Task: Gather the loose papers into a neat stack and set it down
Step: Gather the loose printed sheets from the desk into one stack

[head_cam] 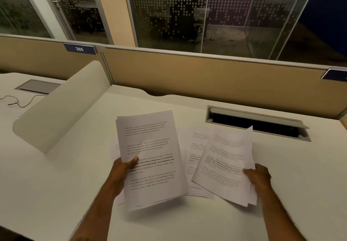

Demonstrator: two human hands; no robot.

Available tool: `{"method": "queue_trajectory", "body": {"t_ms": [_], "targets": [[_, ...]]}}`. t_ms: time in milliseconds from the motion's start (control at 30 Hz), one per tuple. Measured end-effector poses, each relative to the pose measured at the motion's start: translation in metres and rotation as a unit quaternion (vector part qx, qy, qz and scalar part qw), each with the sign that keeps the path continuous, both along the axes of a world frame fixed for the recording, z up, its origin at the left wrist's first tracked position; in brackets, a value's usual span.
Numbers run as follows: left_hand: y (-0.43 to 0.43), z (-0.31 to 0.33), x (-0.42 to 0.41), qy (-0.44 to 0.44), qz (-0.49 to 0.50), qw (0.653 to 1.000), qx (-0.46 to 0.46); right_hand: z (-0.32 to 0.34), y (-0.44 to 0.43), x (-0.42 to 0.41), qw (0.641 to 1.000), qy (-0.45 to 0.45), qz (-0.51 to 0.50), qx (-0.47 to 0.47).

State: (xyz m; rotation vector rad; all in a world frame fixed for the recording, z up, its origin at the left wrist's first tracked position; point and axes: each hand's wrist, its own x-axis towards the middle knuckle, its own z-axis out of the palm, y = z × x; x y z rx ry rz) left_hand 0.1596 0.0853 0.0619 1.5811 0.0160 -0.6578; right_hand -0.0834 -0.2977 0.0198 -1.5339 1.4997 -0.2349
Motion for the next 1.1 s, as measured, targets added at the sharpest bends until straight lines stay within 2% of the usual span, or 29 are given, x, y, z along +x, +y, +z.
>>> {"method": "queue_trajectory", "body": {"t_ms": [133,267,400,567,767,833,1000,1100], "targets": [[0.004,0.007,0.004,0.000,0.000,1.000,-0.005,0.043,-0.003,-0.005,0.983,-0.172,0.059,0.007],[0.007,0.014,0.007,-0.003,0.003,1.000,-0.015,0.089,0.004,-0.006,0.957,-0.253,0.131,0.059],[0.006,0.020,0.004,-0.004,0.001,1.000,-0.025,0.103,0.029,0.016,0.923,-0.297,0.212,0.126],[0.004,0.024,-0.008,0.010,-0.028,0.999,-0.038,0.087,0.091,0.062,0.901,-0.297,0.256,0.186],[0.006,0.024,-0.025,-0.028,-0.025,0.999,-0.015,0.058,0.154,0.094,0.937,-0.219,0.220,0.160],[0.007,0.022,-0.029,-0.012,0.008,1.000,-0.020,0.053,0.168,0.098,0.941,-0.209,0.217,0.153],[0.014,0.010,-0.033,0.076,0.021,0.987,-0.137,0.048,0.184,0.100,0.951,-0.215,0.178,0.130],[0.012,0.003,-0.045,0.054,0.014,0.992,-0.115,0.050,0.186,0.101,0.959,-0.214,0.144,0.114]]}}
